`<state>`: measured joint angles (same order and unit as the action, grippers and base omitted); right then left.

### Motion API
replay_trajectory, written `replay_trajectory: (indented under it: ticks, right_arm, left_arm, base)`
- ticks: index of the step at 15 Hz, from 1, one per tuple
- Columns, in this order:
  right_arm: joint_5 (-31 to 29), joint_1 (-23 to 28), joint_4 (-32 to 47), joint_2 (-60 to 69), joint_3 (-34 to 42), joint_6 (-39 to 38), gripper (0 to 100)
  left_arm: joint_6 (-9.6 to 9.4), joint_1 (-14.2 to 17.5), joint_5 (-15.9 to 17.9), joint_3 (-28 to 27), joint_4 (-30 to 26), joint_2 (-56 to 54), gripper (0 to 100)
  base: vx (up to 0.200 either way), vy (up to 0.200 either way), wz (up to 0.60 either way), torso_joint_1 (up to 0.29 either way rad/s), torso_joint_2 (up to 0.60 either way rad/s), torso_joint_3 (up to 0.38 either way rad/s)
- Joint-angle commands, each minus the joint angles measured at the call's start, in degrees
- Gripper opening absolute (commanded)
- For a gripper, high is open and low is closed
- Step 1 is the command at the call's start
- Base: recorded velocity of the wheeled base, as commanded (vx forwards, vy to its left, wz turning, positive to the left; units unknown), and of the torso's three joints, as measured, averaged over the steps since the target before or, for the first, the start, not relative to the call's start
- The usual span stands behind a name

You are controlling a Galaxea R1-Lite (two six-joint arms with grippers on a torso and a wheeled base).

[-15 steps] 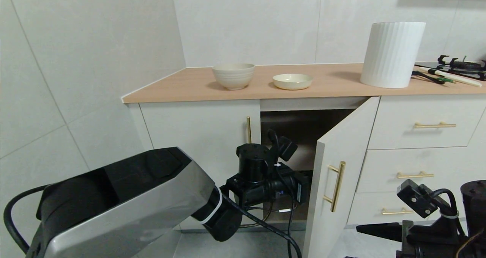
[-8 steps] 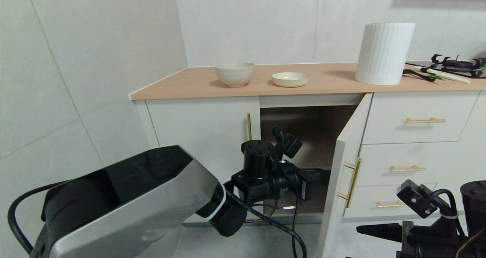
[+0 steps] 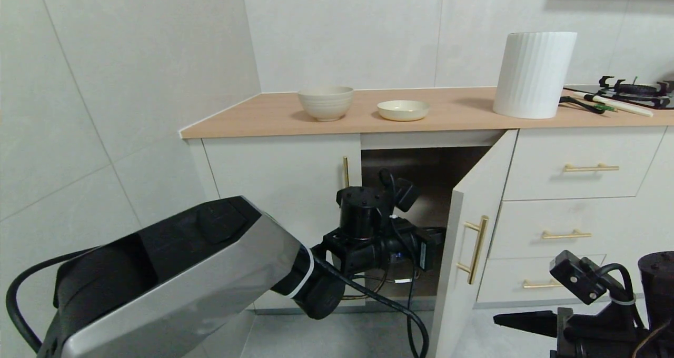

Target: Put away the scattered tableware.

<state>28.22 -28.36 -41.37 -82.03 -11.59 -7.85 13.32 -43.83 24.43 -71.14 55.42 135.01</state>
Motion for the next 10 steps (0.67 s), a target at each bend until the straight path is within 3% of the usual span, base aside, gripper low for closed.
replay_trajectory:
  ticks: [1,3,5,10]
  right_arm:
    - [0.17,-1.26,-0.02,2.31,0.43,-0.06,100]
    - [0.26,-3.81,0.07,5.3,1.13,-0.06,100]
    - [0.26,-4.52,0.07,6.09,1.4,-0.06,100]
    - [-0.36,-4.52,-0.02,5.65,-0.8,-0.06,100]
  left_arm:
    - [-0.23,-3.9,0.09,2.24,0.13,-3.97,0]
    - [-0.32,-8.47,0.09,5.75,0.3,-7.48,0]
    - [-0.32,-8.38,-0.08,6.9,0.57,-8.45,0]
    - [-0.4,4.01,-1.31,19.03,8.21,-13.37,0]
  base:
    - [0.0,0.0,0.0,0.0,0.0,0.0]
    - [0.0,0.0,0.0,0.0,0.0,0.0]
    - [0.0,0.0,0.0,0.0,0.0,0.0]
    - [0.0,0.0,0.0,0.0,0.0,0.0]
